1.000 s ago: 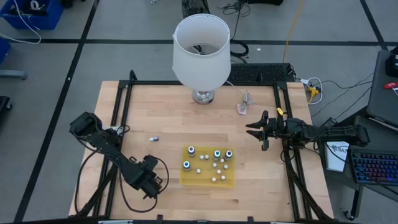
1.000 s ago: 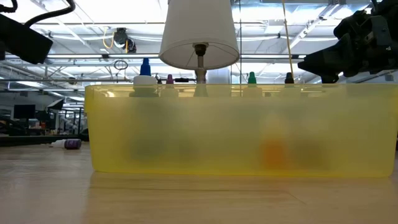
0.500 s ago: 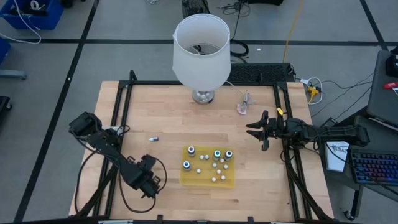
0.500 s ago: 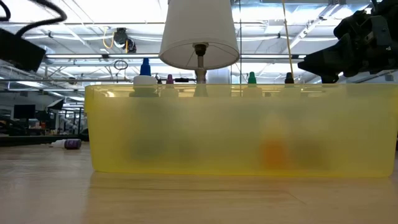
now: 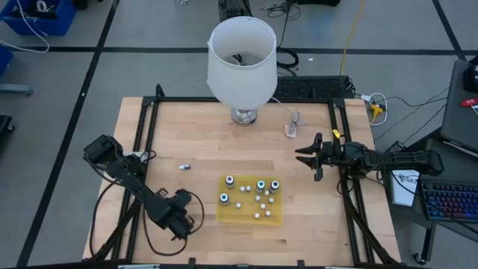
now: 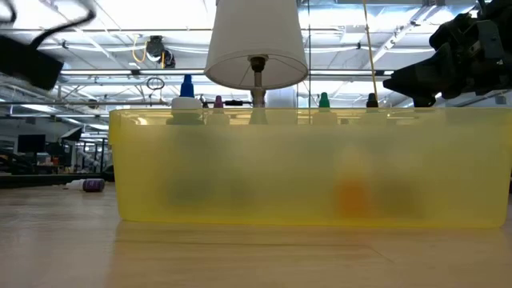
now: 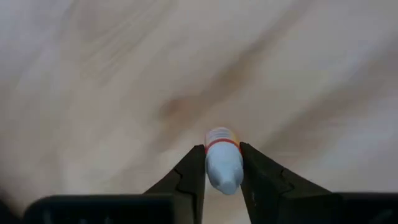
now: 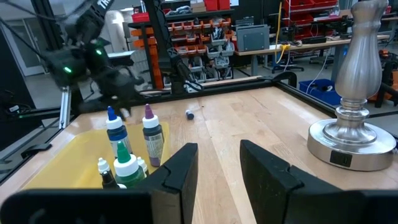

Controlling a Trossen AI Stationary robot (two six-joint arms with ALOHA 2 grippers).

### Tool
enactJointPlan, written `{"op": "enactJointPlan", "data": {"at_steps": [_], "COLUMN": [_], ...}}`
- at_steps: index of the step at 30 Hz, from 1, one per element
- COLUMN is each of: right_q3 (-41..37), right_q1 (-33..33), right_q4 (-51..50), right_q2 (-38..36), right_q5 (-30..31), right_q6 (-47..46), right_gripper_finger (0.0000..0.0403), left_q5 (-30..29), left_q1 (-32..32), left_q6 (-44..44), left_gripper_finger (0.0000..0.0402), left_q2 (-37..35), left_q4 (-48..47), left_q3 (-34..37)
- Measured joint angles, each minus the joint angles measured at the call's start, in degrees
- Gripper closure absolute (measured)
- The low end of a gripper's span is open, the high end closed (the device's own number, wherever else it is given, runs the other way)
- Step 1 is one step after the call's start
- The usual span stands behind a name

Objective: Pick & Place food coloring
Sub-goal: Put the small orange food coloring bottle into the transparent bin

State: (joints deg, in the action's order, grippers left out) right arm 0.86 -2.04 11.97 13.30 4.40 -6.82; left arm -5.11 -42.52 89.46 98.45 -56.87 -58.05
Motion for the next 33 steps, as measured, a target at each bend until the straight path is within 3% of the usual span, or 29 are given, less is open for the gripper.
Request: {"op": "enactJointPlan", "data": {"at_steps": [2,8,12,15,21,27,33], "right_q3": [-0.01,0.0,-0.02,-0.02,-0.01,0.0,-0.01], "right_q1": [0.0,-0.02,-0.01,-0.02,0.0,-0.01,-0.01], "right_q4": [0.0,0.04,0.02,0.02,0.02,-0.07,0.02], "right_q2": [0.01,0.0,0.0,0.0,0.0,0.04,0.02], "right_q5": [0.0,0.0,0.0,0.0,0.0,0.0,0.0], "right_q6": [0.01,0.01,0.01,-0.01,0.0,-0.01,0.01], "right_gripper_finger": [0.0291,0.0291,0.0291,0.0291,0.0291,0.0291,0.0291], "left_q5": [-2.51,-11.35,-17.69,-19.34,-16.49,-10.09,-6.51], "left_q1": [0.0,0.12,0.43,1.88,8.52,15.7,18.73], "left_q6": [-2.7,-14.54,-26.7,-39.47,-56.08,-58.17,-59.68], "left_gripper_finger": [0.0332,0.0334,0.0334,0.0334,0.0334,0.0334,0.0334], "left_q2": [-0.07,-0.07,-0.11,-0.15,1.89,6.94,13.38], "left_q4": [-0.02,-1.07,-0.09,4.99,9.75,7.14,8.65], "left_q3": [-2.8,-13.71,-21.8,-26.41,-30.46,-30.53,-30.53]}}
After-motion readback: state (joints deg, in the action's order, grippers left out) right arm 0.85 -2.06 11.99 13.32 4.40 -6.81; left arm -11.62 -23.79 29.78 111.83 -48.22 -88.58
